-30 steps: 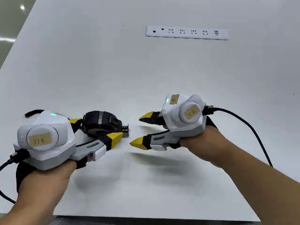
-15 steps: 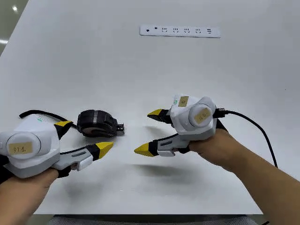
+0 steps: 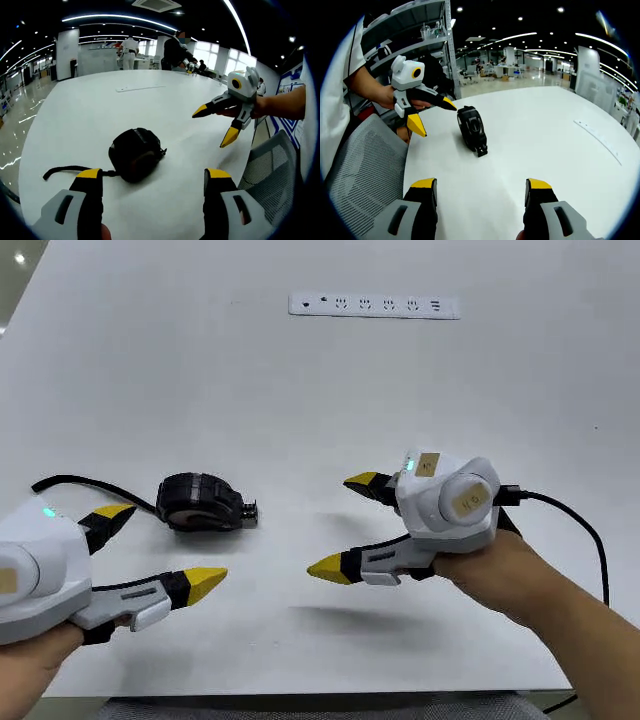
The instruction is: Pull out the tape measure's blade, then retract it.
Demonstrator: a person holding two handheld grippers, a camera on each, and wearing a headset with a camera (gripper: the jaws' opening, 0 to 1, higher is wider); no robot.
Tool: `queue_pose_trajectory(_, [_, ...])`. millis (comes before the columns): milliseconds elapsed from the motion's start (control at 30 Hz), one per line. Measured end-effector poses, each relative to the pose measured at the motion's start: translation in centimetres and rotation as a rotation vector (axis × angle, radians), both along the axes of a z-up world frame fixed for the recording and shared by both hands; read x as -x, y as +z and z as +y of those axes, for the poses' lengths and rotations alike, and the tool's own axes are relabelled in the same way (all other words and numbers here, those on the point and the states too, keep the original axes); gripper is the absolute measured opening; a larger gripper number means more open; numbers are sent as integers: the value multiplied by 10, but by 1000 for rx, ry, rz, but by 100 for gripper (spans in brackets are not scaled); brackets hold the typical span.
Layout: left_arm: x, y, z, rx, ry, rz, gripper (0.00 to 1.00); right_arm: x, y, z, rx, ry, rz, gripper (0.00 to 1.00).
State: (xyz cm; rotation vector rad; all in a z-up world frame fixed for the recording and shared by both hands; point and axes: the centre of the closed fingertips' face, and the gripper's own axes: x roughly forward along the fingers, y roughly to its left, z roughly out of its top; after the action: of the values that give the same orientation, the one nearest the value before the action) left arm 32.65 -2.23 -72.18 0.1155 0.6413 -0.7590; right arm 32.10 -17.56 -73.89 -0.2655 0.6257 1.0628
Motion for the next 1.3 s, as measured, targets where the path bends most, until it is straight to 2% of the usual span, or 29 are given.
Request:
queue_pose_trajectory(233, [8,0,6,-13,-32,11,82,11,3,-18,0,-40,8,74])
queue_pose_trajectory(367, [13,0,7,-16,-48,18,82,19,5,-24,-22,-64,22,76])
queue_pose_trajectory(500, [19,-2,7,-21,-67,27,82,31,0,-34,-4,-69,26,78])
queue_pose_trajectory(667, [27,-4,9,-38,-91,26,82,36,2,-46,6,-85,26,79])
queue_pose_trajectory(967, [34,-4,16,-49,-111,30,82,47,7,-57,4,-114,21,80])
queue_pose_trajectory(1300, [39,-3,24,-54,-127,40,82,59,5,-73,23,-143,26,82])
